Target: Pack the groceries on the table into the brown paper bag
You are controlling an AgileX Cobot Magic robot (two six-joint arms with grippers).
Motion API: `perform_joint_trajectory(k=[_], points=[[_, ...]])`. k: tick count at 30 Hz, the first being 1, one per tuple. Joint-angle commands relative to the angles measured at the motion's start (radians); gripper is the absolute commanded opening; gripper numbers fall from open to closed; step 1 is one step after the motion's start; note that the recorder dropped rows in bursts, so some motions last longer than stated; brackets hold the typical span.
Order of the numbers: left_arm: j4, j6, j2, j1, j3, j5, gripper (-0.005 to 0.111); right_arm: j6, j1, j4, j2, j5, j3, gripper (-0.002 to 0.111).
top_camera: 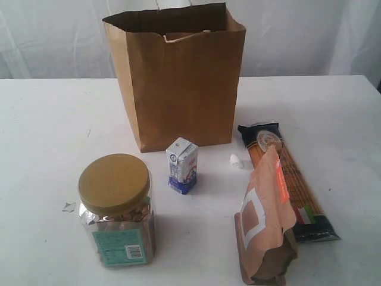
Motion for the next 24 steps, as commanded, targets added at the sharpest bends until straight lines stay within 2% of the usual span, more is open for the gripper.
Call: perform_joint_trajectory(k=[1,4,7,10,13,15,16,19,20,22,24], points=[[-0.035,-0.144,-0.005,-0.004,0.004,-0.097,0.0,-0.029,-0.033,0.157,-0.032,-0.031,0.078,0.105],[-0.033,-0.12,-0.005,-0.004,0.004,-0.266,0.0,-0.131,-0.033,0.351,-0.052,-0.02,0.091,0.105],[-0.033,-0.054,-0.005,-0.004,0.004,-0.451,0.0,-0.151,-0.033,0.427,-0.054,0.007,0.094,0.105],[-0.095,-0.011,-0.005,-0.004,0.004,-0.542,0.0,-0.151,-0.03,0.429,-0.054,0.005,0.133,0.105],[-0.098,-0.002,-0.005,-0.004,0.004,-0.543,0.0,-0.151,-0.03,0.442,-0.054,0.007,0.179,0.105],[-0.098,0.133,-0.005,-0.004,0.004,-0.427,0.0,-0.156,-0.03,0.499,-0.054,0.007,0.205,0.105],[-0.098,0.237,-0.005,-0.004,-0.014,-0.275,0.0,-0.173,-0.03,0.534,-0.054,-0.001,0.217,0.105],[-0.098,0.391,0.128,-0.004,-0.191,0.007,0.0,-0.175,-0.03,0.542,-0.054,-0.003,0.25,0.101],[-0.098,0.413,0.178,-0.004,-0.232,0.048,0.0,-0.175,-0.03,0.542,-0.054,-0.003,0.253,0.098],[-0.053,0.47,0.365,-0.004,-0.357,0.19,0.0,-0.175,-0.03,0.542,-0.054,-0.013,0.264,0.084],[0.05,0.47,0.574,-0.004,-0.461,0.33,0.0,-0.167,-0.03,0.542,-0.054,-0.053,0.268,0.053]])
